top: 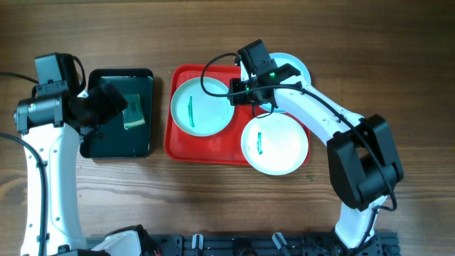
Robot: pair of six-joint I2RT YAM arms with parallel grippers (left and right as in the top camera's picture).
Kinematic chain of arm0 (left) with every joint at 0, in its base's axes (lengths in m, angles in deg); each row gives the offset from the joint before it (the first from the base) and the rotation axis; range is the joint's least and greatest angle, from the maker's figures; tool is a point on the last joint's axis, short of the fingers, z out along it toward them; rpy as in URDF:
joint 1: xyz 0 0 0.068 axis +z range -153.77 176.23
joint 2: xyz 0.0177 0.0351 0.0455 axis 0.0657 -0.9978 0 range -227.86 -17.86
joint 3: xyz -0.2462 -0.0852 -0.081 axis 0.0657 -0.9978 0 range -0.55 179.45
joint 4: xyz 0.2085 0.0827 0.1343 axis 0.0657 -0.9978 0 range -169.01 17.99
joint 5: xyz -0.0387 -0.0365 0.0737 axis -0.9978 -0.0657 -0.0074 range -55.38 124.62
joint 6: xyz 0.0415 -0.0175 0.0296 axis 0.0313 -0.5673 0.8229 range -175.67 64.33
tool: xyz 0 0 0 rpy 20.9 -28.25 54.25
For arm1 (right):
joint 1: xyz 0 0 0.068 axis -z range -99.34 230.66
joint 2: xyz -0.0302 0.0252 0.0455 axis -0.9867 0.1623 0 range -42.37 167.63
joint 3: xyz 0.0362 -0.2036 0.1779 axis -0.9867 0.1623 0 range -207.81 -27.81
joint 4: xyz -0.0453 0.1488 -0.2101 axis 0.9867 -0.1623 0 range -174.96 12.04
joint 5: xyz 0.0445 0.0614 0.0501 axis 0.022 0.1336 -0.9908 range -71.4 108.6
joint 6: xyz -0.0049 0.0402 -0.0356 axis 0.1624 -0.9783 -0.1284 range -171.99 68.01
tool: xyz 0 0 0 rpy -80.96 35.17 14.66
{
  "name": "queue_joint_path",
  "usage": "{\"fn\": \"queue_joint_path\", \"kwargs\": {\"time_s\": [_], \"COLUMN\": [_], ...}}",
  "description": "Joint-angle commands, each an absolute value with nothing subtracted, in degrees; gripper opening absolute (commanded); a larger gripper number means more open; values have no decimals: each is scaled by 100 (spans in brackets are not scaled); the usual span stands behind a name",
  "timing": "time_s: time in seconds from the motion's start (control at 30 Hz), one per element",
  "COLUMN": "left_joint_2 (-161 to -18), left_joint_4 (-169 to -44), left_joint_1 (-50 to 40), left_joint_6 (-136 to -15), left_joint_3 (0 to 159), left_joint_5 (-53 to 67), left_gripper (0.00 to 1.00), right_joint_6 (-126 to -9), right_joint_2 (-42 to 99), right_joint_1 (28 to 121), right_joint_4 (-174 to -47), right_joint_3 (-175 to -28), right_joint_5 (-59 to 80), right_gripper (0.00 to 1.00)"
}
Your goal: Clean dirty plates on tray and stack at the side
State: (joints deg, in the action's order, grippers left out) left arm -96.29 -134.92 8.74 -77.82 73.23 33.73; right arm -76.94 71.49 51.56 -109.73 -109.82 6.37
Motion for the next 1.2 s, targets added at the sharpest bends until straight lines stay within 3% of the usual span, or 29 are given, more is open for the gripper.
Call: {"fn": "queue_joint_path", "kwargs": {"time_s": [0.0, 0.47, 0.8, 1.17], "left_joint_2": [-9675, -10311, -10644, -11345], "left_joint_4": [-13551, -13259, -12872, -12749], "left_joint_1": [887, 883, 883, 883], "left_joint_6": [-7533, -7085, -7091, -7080], "left_joint_3": [7349, 7349, 7349, 7349], "left_joint_5": [3408, 3406, 3406, 3406], "left_gripper": [100, 100, 96, 95], "right_joint_6": [-7762, -7764, -8243, -8197], "right_joint_2": [7328, 7785, 8023, 8023], "right_joint_1": [5136, 5119, 4883, 4883], "right_joint_4": [-10831, -10709, -10718, -10798], "right_joint_3": [-11076, -11072, -11072, -11072], "right_joint_5": [766, 849, 836, 878], "right_gripper": [40, 31, 4, 4]}}
